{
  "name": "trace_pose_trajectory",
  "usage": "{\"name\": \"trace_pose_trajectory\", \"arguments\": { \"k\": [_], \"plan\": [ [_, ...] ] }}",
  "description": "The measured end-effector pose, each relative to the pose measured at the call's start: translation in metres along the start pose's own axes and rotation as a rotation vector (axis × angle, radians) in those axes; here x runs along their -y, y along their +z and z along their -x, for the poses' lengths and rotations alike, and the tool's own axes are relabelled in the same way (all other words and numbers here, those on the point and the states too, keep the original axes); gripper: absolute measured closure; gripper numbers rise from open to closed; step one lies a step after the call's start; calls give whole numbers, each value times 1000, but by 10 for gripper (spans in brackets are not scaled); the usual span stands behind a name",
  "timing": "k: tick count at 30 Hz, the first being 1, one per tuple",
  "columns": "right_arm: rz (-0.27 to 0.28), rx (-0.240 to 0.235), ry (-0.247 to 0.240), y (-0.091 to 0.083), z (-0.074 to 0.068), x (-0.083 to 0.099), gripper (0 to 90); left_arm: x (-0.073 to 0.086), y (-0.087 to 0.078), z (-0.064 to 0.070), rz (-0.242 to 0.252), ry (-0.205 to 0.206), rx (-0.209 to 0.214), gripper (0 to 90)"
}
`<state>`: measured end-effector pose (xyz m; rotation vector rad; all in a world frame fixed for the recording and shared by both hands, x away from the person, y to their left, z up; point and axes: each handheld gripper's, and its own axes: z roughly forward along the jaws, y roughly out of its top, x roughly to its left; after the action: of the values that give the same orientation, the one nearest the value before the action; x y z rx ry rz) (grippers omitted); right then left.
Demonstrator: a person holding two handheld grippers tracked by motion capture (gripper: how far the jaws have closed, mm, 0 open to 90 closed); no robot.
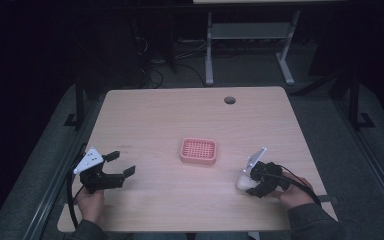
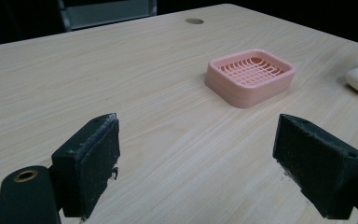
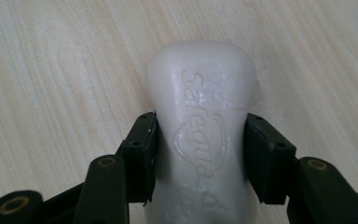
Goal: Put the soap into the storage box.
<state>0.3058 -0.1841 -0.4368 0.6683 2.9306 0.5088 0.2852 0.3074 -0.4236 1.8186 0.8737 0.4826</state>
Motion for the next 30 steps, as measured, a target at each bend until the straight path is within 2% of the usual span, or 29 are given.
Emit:
{"name": "trace_pose_trajectory", "arguments": {
  "k": [2, 6, 11, 13, 19, 30],
  "plan": [
    [5, -6, -5, -3, 0, 0, 487, 0, 1, 0, -2, -6, 1, 141],
    [23, 5, -3, -8, 1, 1, 487, 0, 2, 1, -18, 9, 2, 141],
    [43, 17, -3, -13, 4, -1, 488, 0, 1, 1, -7, 5, 1, 141],
    [49, 22, -9, -15, 5, -4, 488, 0, 1, 0, -8, -4, 3, 141],
    [74, 29, -18, -23, 9, -12, 487, 0, 1, -1, -8, 1, 1, 141],
    [91, 18, -31, -31, 14, -25, 488, 0, 0, 0, -3, -2, 2, 140]
  ]
}}
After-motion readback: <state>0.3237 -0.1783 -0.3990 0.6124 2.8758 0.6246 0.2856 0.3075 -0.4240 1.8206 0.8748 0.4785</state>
